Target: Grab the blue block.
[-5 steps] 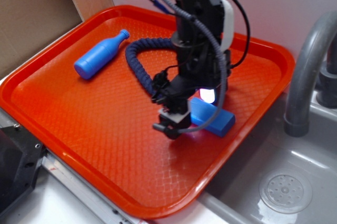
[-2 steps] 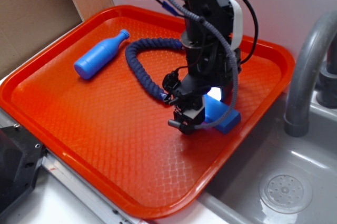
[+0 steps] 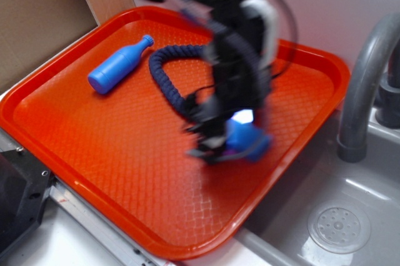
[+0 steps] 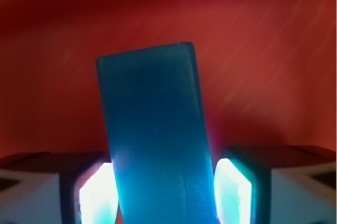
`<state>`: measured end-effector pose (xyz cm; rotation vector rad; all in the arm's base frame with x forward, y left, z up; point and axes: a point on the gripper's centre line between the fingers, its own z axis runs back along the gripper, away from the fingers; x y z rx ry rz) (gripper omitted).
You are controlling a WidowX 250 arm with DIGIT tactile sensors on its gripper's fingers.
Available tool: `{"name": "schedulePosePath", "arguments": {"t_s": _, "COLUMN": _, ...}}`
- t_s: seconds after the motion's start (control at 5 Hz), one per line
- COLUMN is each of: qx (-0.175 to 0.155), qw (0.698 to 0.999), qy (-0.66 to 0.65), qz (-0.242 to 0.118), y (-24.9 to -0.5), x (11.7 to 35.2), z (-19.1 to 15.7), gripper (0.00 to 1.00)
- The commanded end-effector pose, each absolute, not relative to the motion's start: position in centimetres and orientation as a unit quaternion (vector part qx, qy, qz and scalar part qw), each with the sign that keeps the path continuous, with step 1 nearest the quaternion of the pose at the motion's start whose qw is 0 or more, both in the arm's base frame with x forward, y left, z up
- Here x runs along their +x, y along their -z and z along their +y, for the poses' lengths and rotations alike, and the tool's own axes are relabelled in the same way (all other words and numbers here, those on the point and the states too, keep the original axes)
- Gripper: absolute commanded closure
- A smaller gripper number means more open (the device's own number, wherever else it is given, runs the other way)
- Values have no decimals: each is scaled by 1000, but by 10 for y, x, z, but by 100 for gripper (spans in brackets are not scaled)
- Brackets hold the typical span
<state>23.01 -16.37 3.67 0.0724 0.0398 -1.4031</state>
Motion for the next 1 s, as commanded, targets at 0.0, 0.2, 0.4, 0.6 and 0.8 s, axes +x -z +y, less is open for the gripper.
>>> {"name": "schedulePosePath", "arguments": {"t_s": 0.0, "qx": 76, "qw": 890, "qy": 448, "qz": 32, "y": -151, "x": 225, "z": -102, "gripper": 100}}
{"name": "schedulePosePath", "arguments": {"t_s": 0.2, "qx": 87, "qw": 935, "qy": 335, "qz": 74, "y": -181, "x": 205, "z": -81, "gripper": 100}}
{"name": "schedulePosePath", "arguments": {"t_s": 0.4, "qx": 29, "qw": 972, "qy": 219, "qz": 83, "y": -208, "x": 173, "z": -56, "gripper": 100}}
{"name": "schedulePosePath", "arguments": {"t_s": 0.6, "qx": -5, "qw": 994, "qy": 99, "qz": 46, "y": -234, "x": 148, "z": -42, "gripper": 100}}
{"name": "schedulePosePath", "arguments": {"t_s": 0.8, "qx": -55, "qw": 998, "qy": -22, "qz": 9, "y": -236, "x": 150, "z": -57, "gripper": 100}}
